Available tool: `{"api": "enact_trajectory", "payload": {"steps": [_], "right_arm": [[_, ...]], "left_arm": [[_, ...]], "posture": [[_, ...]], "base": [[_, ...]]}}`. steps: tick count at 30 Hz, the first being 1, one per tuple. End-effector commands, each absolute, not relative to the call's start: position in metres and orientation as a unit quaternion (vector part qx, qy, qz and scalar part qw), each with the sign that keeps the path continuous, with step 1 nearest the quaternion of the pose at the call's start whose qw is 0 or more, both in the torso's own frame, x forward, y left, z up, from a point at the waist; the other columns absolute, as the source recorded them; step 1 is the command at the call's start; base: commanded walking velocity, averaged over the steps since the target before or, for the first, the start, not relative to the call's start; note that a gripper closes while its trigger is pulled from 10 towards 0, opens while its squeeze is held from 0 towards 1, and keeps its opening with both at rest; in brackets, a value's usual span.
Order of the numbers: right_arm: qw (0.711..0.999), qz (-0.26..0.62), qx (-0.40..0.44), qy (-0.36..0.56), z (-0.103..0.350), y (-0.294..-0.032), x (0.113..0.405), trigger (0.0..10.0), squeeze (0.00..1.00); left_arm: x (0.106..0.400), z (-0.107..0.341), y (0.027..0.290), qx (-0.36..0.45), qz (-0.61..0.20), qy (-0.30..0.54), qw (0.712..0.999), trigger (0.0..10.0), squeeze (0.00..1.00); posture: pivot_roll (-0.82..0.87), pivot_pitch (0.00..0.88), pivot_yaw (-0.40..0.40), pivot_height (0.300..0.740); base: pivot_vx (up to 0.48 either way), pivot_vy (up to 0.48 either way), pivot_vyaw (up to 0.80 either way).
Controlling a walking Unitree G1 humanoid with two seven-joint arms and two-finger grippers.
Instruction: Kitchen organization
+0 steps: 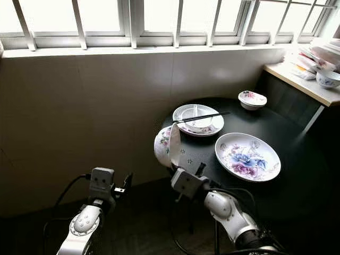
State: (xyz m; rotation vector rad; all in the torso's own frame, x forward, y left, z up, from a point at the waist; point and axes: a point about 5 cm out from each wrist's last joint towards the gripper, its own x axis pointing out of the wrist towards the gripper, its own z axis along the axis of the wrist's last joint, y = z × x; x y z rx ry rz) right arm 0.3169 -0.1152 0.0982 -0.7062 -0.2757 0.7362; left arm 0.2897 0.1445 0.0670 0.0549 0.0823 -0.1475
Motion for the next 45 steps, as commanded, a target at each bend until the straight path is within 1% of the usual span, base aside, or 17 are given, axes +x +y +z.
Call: {"api": "enact_trajectory", "payload": {"steps": [1, 4, 33, 40, 44, 45], "right_arm": [[0.867, 0.346, -0.324, -0.155, 0.105, -0.109, 0.314, 0.0, 0.00], [0.869, 0.342, -0.320, -0.158, 0.105, -0.107, 0.312, 0.0, 0.00], [0.882, 0.308, -0.304, -0.186, 0.127, -0.095, 0.318, 0.0, 0.00], [0.887, 0.276, -0.300, -0.215, 0.143, -0.097, 0.325, 0.0, 0.00], [0.890, 0.246, -0.297, -0.242, 0.156, -0.099, 0.330, 0.0, 0.00], [0.890, 0.233, -0.298, -0.255, 0.161, -0.100, 0.331, 0.0, 0.00]], "left_arm": [[0.290, 0.068, 0.144, 0.025, -0.073, 0.038, 0.996, 10.0, 0.00], [0.291, 0.068, 0.144, 0.027, -0.073, 0.036, 0.996, 10.0, 0.00], [0.293, 0.075, 0.147, 0.036, -0.061, 0.003, 0.997, 10.0, 0.00], [0.294, 0.094, 0.154, 0.070, -0.026, -0.047, 0.996, 10.0, 0.00], [0.301, 0.115, 0.160, 0.081, -0.008, -0.092, 0.992, 10.0, 0.00], [0.304, 0.127, 0.161, 0.086, -0.002, -0.115, 0.990, 10.0, 0.00]], "posture": [[0.03, 0.000, -0.036, 0.740], [0.03, 0.000, -0.033, 0.740], [0.04, 0.000, -0.044, 0.740], [0.04, 0.000, -0.047, 0.740], [0.04, 0.000, -0.047, 0.740], [0.04, 0.000, -0.047, 0.740]], "base": [[0.000, 0.476, 0.80], [0.000, 0.316, 0.80], [0.000, 0.000, 0.80], [0.000, 0.000, 0.80], [0.000, 0.000, 0.80], [0.000, 0.000, 0.80]]}}
